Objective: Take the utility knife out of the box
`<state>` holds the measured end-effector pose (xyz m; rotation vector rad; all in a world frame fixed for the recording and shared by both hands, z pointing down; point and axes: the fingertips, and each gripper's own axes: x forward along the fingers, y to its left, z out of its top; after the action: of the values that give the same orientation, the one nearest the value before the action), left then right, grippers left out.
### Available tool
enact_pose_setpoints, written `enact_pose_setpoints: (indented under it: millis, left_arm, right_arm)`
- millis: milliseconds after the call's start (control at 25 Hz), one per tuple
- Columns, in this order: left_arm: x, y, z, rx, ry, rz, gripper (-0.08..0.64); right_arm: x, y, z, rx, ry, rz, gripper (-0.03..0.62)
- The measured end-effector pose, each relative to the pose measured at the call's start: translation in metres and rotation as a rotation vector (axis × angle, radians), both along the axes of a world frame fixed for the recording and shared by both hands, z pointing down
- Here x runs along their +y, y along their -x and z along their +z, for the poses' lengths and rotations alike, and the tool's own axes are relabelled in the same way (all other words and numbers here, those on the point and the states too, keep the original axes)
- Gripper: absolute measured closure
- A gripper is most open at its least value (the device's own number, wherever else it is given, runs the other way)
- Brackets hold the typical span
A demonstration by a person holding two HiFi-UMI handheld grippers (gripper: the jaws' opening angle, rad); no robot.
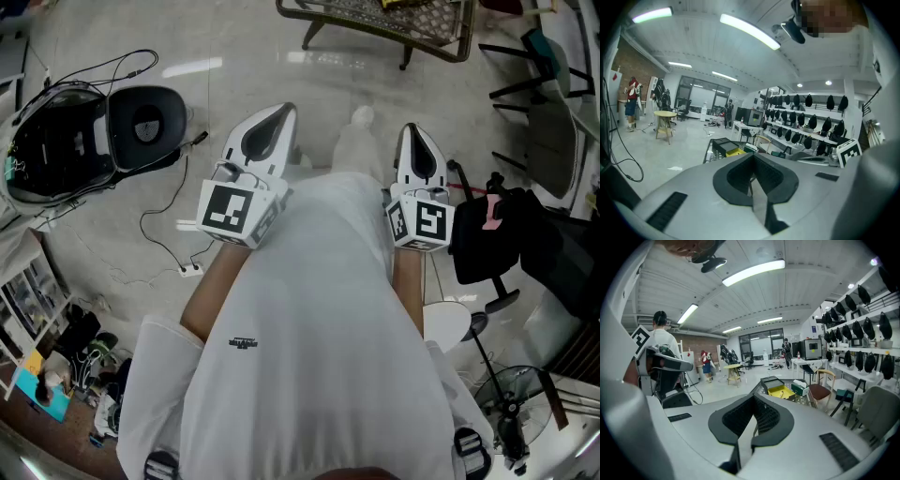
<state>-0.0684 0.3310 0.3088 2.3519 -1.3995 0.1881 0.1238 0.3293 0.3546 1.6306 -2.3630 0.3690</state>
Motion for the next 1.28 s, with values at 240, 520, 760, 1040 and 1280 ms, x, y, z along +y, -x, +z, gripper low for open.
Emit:
enact_pose_setpoints:
  millis: [240,520,760,1040,1280]
  left_arm:
    - [-0.008,-0.044,-0.019,-0.006,0.037,-0.044,0.558]
    - [0.019,-0.071,-0.038,0.013,-0.031,-0.051,0.558]
    - [0.039,-0.087,-0.039,0.001,-0.044,-0.052,0.558]
    - [0.042,-0.117,-0.041,-0.013,-0.077,-0.017,0.558]
    - [0.034,-0.120,-0.046,-0.022,-0.090,-0.003,0.558]
  right_arm:
    - [-0.014,-0.027,-0.035,0.002,-0.043,-0.076,0.594]
    - [0.006,-0.036,-0.067,-0.034,-0.122,-0.091,0.594]
    - [0.030,-0.041,-0.077,-0.094,-0.152,-0.143,0.594]
    - [0.031,-0.082,-0.083,-0.129,-0.176,-0.088,0.594]
    - [0.025,-0.092,-0.091,-0.141,-0.207,-0.064,0.594]
